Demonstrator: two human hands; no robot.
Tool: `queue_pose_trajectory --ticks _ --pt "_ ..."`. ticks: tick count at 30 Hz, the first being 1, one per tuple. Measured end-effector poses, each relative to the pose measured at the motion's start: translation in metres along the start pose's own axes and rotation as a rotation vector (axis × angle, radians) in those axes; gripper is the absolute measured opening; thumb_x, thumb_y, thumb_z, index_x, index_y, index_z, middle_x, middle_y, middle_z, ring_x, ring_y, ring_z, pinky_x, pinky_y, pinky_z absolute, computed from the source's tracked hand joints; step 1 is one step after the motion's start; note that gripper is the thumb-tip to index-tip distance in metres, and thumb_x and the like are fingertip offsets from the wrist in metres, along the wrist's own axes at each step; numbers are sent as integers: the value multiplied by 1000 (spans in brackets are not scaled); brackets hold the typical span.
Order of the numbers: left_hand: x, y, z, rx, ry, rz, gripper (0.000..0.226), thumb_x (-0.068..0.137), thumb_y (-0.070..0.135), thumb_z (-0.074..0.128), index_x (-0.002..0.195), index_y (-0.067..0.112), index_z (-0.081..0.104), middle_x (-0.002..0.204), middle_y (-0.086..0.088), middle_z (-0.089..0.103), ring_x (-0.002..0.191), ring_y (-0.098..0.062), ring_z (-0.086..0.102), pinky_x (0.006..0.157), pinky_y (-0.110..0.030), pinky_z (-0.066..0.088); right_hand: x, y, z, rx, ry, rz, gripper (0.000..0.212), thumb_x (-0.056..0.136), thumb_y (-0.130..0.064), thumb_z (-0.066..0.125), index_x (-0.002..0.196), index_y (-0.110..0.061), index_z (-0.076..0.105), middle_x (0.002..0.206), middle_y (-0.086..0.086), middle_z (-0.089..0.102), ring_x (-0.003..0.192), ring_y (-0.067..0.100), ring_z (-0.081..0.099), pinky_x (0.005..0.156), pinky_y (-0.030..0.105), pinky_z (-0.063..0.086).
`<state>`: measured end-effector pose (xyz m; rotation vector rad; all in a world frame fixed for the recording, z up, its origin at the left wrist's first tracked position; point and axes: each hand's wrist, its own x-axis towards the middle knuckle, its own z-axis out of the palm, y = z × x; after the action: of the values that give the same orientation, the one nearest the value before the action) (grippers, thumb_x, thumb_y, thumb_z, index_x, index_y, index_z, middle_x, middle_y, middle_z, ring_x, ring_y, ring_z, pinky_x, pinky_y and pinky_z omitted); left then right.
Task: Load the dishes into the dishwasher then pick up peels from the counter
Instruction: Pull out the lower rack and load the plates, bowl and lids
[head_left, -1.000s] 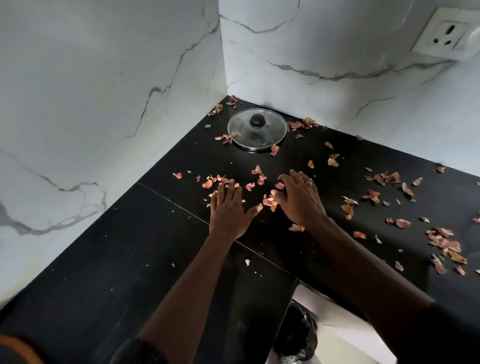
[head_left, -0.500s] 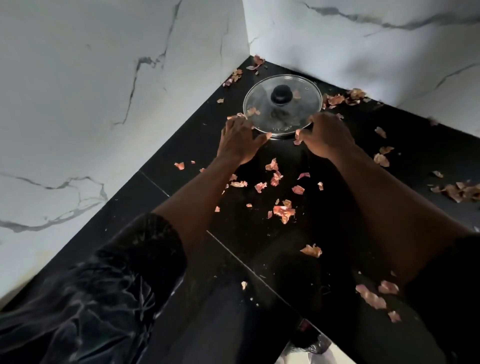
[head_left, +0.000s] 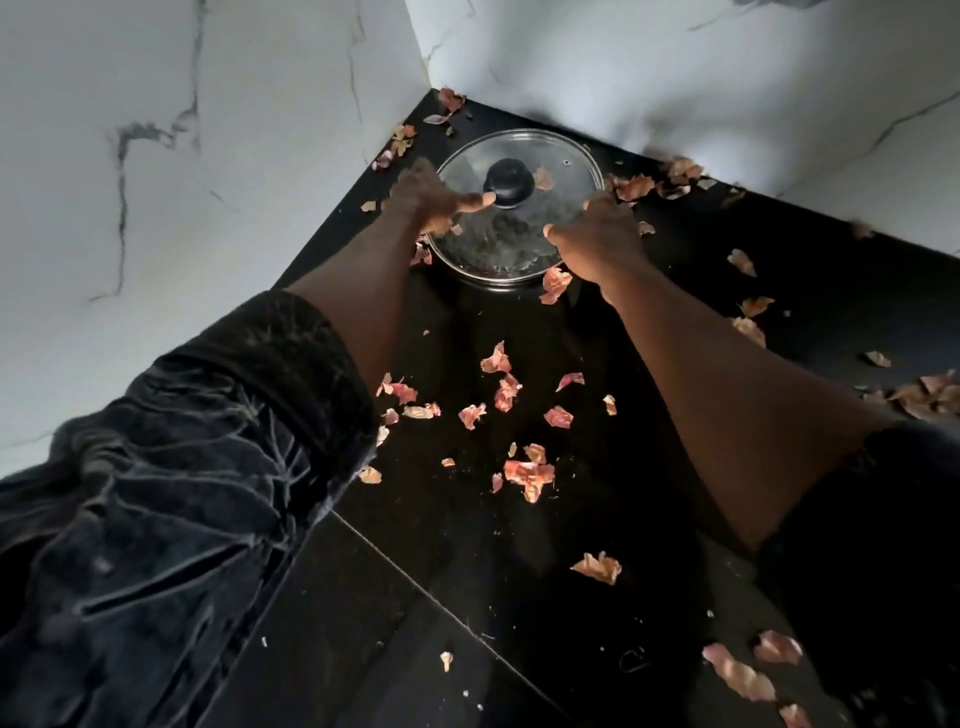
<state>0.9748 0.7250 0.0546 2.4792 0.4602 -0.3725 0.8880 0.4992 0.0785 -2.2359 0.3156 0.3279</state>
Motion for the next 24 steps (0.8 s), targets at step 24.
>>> queue_pose_trajectory --ticks 24 --pt "-289 -47 -19 -445 -112 247 87 56 40 95 129 15 55 110 2 72 100 -14 70 89 -40 57 -212 54 -64 241 147 28 53 75 -39 75 119 -14 62 101 3 71 85 18 68 65 25 49"
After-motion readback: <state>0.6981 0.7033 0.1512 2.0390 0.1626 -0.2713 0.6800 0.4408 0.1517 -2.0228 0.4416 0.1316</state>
